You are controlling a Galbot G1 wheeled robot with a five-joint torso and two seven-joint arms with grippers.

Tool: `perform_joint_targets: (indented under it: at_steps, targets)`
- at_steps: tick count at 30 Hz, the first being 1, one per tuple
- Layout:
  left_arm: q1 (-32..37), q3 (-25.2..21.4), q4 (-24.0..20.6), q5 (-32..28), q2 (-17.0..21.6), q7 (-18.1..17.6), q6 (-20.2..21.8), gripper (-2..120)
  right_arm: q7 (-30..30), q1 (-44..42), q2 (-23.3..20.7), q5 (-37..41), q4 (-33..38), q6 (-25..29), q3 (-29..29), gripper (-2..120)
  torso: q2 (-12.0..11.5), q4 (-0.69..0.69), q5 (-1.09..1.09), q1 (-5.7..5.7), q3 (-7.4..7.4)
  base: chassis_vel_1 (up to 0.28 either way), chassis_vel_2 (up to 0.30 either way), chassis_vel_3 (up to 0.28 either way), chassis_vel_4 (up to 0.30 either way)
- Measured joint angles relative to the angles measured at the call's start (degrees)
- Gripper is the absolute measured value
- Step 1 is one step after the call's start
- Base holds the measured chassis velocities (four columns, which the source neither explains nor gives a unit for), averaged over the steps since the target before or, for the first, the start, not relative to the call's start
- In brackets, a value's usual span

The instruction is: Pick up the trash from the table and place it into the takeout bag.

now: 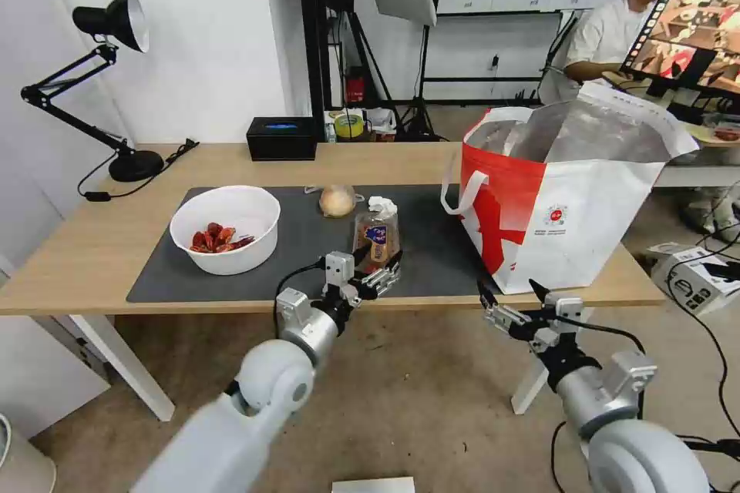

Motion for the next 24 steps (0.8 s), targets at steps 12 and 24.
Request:
perform_joint_targets:
  at_steps: [12,24]
  targets:
    - [-6.2,6.0,6.0,0.1,2.8,1.6,-0.4,3,0.5,2.8,-0.4,5.8,-1.1,-1.1,-1.2,100,0.0,-0.01,0.01,0.0,0.0,0.0,0.0,0.0,0.0]
    - [-7.9,7.9,6.7,-0.5,5.2,1.4,-0.7,0,5.3,12.3,-0.9,27.6,-2.8,-5.2,-4.1,100,0.0,0.0,0.0,0.01,0.0,0.0,0.0,0.0,0.0]
